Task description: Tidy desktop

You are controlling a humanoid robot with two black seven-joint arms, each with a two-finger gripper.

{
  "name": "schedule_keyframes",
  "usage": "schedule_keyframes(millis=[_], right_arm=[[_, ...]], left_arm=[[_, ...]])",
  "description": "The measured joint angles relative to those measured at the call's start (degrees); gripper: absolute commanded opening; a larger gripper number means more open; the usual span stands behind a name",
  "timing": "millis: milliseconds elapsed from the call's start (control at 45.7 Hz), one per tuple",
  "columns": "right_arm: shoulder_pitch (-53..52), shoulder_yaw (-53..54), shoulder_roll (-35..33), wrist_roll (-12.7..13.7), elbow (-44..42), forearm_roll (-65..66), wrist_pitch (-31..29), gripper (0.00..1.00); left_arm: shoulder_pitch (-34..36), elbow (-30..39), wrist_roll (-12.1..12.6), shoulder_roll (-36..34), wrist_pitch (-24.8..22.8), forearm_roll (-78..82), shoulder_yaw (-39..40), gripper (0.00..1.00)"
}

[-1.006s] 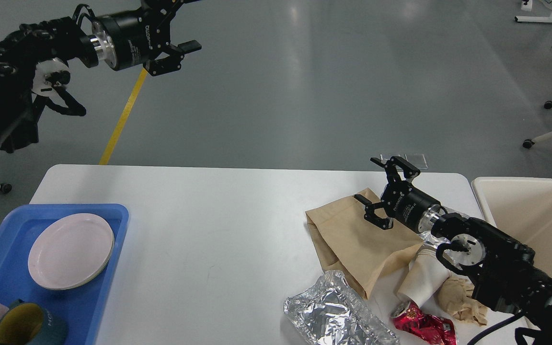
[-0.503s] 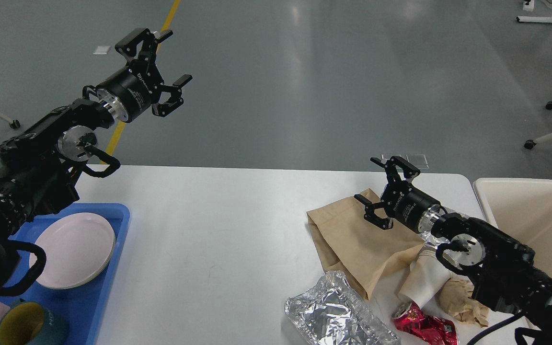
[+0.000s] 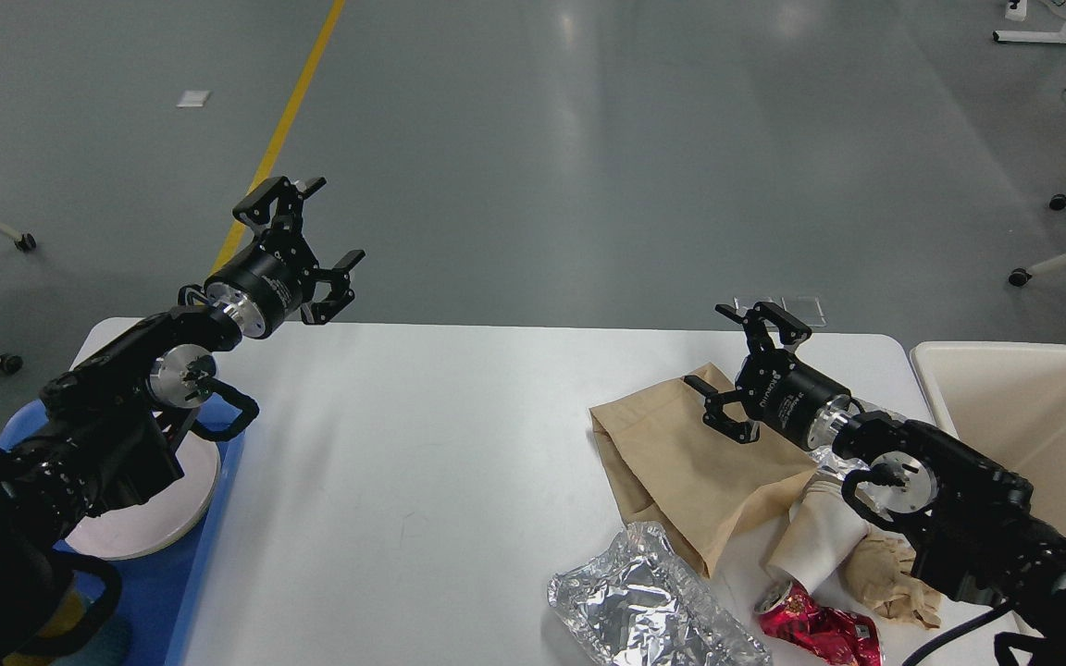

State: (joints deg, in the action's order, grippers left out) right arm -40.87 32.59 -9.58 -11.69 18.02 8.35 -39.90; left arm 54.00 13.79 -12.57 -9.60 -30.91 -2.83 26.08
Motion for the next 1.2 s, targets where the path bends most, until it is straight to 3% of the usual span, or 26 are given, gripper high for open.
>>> schedule_keyframes(millis=[131, 219, 306, 481, 547, 1203], right_arm=[[0.00, 0.00, 0.00, 0.00, 0.00, 0.00, 0.00, 1.00], [0.00, 0.01, 0.00, 0.00, 0.00, 0.00, 0.00, 1.00], [0.00, 0.01, 0.00, 0.00, 0.00, 0.00, 0.00, 1.00], [0.00, 0.01, 0.00, 0.00, 0.00, 0.00, 0.00, 1.00], [0.00, 0.01, 0.00, 0.00, 0.00, 0.00, 0.00, 1.00], [0.00, 0.00, 0.00, 0.00, 0.00, 0.00, 0.00, 1.00]], left_arm=[[-4.47, 0.05, -1.31, 1.33, 0.29, 0.00, 1.76, 0.96], [-6.26, 0.06, -4.34, 1.72, 0.27, 0.00, 3.46, 0.96], [-7.10, 0.08, -9.33, 2.02, -0.46, 0.00, 4.20, 0.96], [-9.18, 0.10, -22.08, 2.39, -1.24, -0.06, 4.54, 0.96], [-9.36, 0.10, -24.03, 2.39, -1.31, -0.07, 4.54, 0.96], [-9.44, 0.19, -24.87, 2.41, -1.35, -0.04, 4.50, 0.96]])
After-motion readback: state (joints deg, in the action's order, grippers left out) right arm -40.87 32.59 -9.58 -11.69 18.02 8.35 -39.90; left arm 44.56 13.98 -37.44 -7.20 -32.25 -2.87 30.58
